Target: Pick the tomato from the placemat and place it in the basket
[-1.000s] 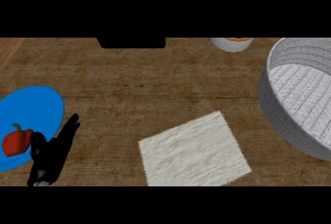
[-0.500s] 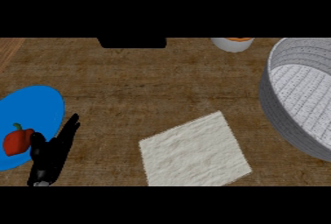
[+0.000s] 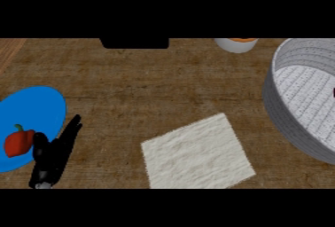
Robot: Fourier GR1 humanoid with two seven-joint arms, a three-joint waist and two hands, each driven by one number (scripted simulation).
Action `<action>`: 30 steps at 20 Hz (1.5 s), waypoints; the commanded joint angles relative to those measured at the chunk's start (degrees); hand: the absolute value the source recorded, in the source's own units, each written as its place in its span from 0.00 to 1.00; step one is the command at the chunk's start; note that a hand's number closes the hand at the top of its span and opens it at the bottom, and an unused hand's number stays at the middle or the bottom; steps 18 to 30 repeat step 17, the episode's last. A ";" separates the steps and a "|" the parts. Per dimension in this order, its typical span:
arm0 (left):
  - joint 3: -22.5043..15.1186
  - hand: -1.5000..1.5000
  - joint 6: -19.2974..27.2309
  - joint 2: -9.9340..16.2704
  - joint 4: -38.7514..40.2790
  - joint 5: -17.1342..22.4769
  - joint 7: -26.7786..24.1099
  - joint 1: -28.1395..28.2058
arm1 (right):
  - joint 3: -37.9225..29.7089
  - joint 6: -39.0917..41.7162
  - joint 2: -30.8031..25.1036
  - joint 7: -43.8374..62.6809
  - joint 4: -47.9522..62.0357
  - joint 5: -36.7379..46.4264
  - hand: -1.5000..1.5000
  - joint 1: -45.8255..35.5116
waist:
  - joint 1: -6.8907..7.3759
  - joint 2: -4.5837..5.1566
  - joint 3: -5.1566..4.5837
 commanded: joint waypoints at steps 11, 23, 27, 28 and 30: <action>0.53 0.50 -0.61 -2.19 5.39 -0.48 2.12 1.02 | -10.15 3.63 -6.55 -4.84 18.62 -6.08 0.00 -7.56 | -0.59 0.51 -0.80; 0.28 0.50 -1.69 -2.60 6.19 -0.77 0.26 3.84 | -15.05 5.95 -12.79 -11.41 29.93 -6.21 0.00 -4.17 | -0.53 0.78 -0.69; 0.28 0.50 -1.69 -2.60 6.19 -0.77 0.26 3.84 | -15.05 5.95 -12.79 -11.41 29.93 -6.21 0.00 -4.17 | -0.53 0.78 -0.69; 0.28 0.50 -1.69 -2.60 6.19 -0.77 0.26 3.84 | -15.05 5.95 -12.79 -11.41 29.93 -6.21 0.00 -4.17 | -0.53 0.78 -0.69; 0.28 0.50 -1.69 -2.60 6.19 -0.77 0.26 3.84 | -15.05 5.95 -12.79 -11.41 29.93 -6.21 0.00 -4.17 | -0.53 0.78 -0.69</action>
